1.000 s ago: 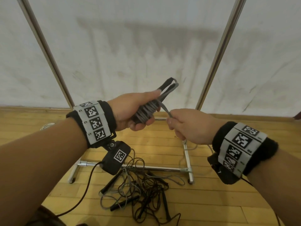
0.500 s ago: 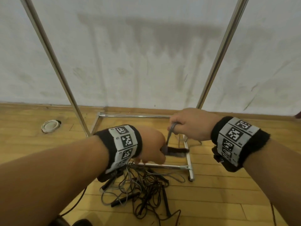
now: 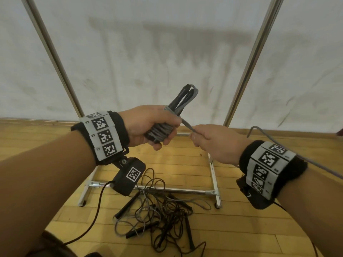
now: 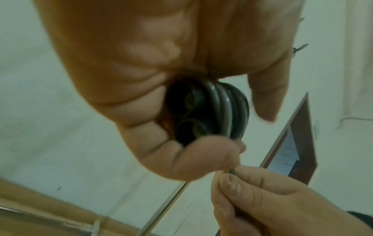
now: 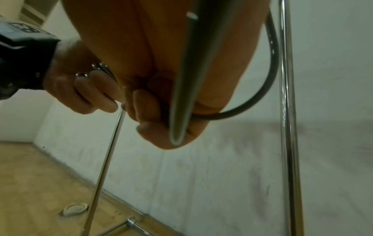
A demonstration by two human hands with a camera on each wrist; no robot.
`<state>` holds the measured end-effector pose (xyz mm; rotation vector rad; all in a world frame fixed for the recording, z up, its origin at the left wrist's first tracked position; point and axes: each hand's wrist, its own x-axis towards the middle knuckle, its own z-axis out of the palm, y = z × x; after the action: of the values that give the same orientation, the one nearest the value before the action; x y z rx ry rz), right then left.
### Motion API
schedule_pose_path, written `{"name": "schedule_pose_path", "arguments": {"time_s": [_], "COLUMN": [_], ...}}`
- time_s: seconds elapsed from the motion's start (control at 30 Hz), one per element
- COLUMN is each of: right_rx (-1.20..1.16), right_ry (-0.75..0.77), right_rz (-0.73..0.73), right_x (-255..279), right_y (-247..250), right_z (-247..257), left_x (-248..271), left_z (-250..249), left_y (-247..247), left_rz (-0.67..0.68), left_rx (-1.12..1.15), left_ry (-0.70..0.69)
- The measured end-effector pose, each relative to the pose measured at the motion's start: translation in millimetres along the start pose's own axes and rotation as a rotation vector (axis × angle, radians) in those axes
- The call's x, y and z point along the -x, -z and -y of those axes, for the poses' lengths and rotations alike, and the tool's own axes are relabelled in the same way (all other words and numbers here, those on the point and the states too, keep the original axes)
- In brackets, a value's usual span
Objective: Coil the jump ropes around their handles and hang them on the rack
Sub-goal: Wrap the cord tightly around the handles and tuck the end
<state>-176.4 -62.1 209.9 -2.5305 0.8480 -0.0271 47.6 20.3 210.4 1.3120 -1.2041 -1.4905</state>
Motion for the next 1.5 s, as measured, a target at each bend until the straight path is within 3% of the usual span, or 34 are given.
{"name": "schedule_pose_path", "arguments": {"time_s": [0.13, 0.3, 0.5, 0.6, 0.7, 0.8, 0.93, 1.03, 1.13, 1.27, 1.37, 1.43, 1.5], "right_rx": [-0.054, -0.208, -0.070, 0.102, 0.309, 0.392, 0.177, 0.015, -0.012, -0.055, -0.224, -0.292, -0.272], "right_ry": [0.012, -0.028, 0.049, 0.037, 0.112, 0.170, 0.130, 0.080, 0.060, 0.048, 0.023, -0.008, -0.025], "right_rz": [-0.060, -0.180, -0.055, -0.026, 0.000, 0.036, -0.014, -0.018, 0.013, 0.003, -0.038, -0.029, -0.022], "right_x": [-4, -9, -25, -24, -14, -7, -4, -6, -9, -11, -14, -15, -16], "right_y": [-2, -13, -24, -15, -2, -5, -14, -15, -18, -21, -22, -22, -22], "right_z": [-4, -16, -10, -5, 5, 25, 33, 25, 18, 12, 3, -5, -14], "left_x": [2, 4, -6, -8, -9, -14, -16, -8, -3, -5, -3, 0, 2], "left_z": [-10, -14, -1, 1, 15, 28, 19, 9, 4, 2, -3, -7, -11], "left_y": [-7, -24, -46, -38, -29, -19, 10, 23, 20, 15, 13, 12, 7], "left_rz": [-0.019, 0.134, 0.288, 0.257, 0.129, -0.068, -0.306, -0.245, -0.152, -0.174, -0.194, -0.141, 0.003], "left_rx": [-0.076, -0.220, -0.680, -0.865, -1.118, -0.998, -0.613, -0.280, -0.119, -0.089, -0.067, -0.050, -0.095], "left_ry": [-0.061, -0.086, 0.237, 0.415, 0.599, 0.565, 0.310, 0.124, 0.046, 0.020, -0.035, -0.061, -0.057]}}
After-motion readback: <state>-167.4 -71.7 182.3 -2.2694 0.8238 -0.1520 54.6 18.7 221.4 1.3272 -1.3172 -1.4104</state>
